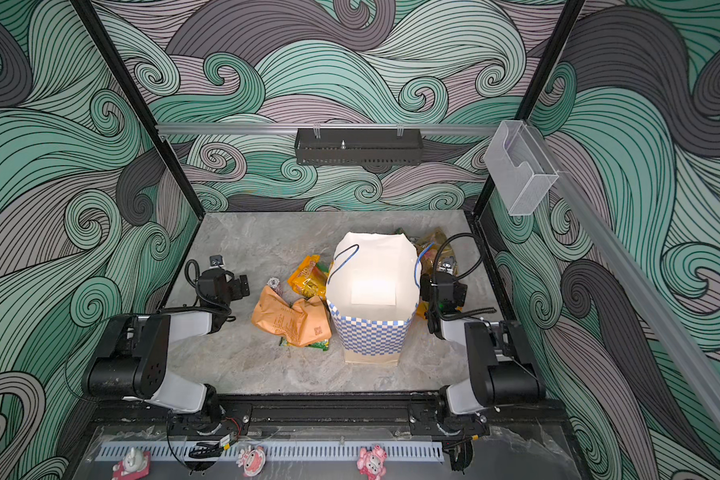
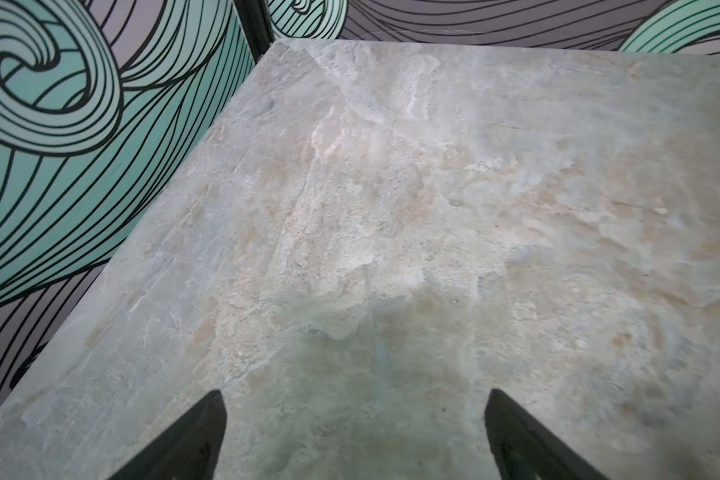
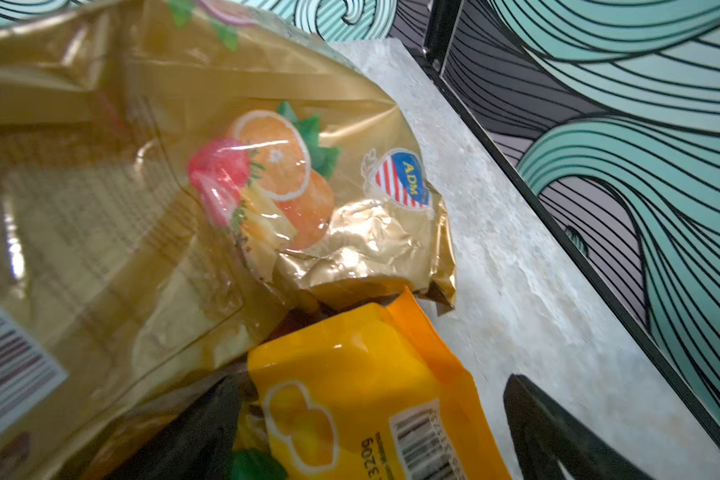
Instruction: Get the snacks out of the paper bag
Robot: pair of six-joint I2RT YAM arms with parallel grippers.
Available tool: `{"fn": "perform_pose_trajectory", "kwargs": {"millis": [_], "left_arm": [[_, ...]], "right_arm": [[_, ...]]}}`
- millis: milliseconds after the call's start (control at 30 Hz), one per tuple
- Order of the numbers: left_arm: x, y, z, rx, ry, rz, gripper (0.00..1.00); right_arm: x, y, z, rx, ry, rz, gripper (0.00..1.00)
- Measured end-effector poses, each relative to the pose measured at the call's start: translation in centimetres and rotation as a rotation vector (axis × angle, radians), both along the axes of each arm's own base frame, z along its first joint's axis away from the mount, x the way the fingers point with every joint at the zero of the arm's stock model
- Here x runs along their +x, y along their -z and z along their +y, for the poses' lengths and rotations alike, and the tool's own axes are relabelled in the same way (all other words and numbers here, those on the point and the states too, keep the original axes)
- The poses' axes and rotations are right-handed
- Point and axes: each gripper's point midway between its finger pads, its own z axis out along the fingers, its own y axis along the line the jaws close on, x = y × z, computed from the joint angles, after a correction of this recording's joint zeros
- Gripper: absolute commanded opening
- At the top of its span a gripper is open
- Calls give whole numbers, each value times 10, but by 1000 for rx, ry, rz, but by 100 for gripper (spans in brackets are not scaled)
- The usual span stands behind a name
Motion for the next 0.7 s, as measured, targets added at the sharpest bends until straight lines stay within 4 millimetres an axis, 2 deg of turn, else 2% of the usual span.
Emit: {"fn": "perform_pose_trajectory", "kwargs": {"millis": [100, 200, 300, 700], "left_arm": [[3, 0, -5, -18, 34, -15, 99], [7, -5, -9, -26, 57, -41, 99], [9, -7, -11, -29, 71, -52, 99], [10, -9, -13, -31, 79, -61, 99]], "right_arm": [[4, -5, 5, 11, -46, -70, 99], [3, 0, 8, 14, -69, -73, 99], [5, -7, 10, 13, -83, -106, 99], [8, -10, 14, 12, -112, -119, 99]]}}
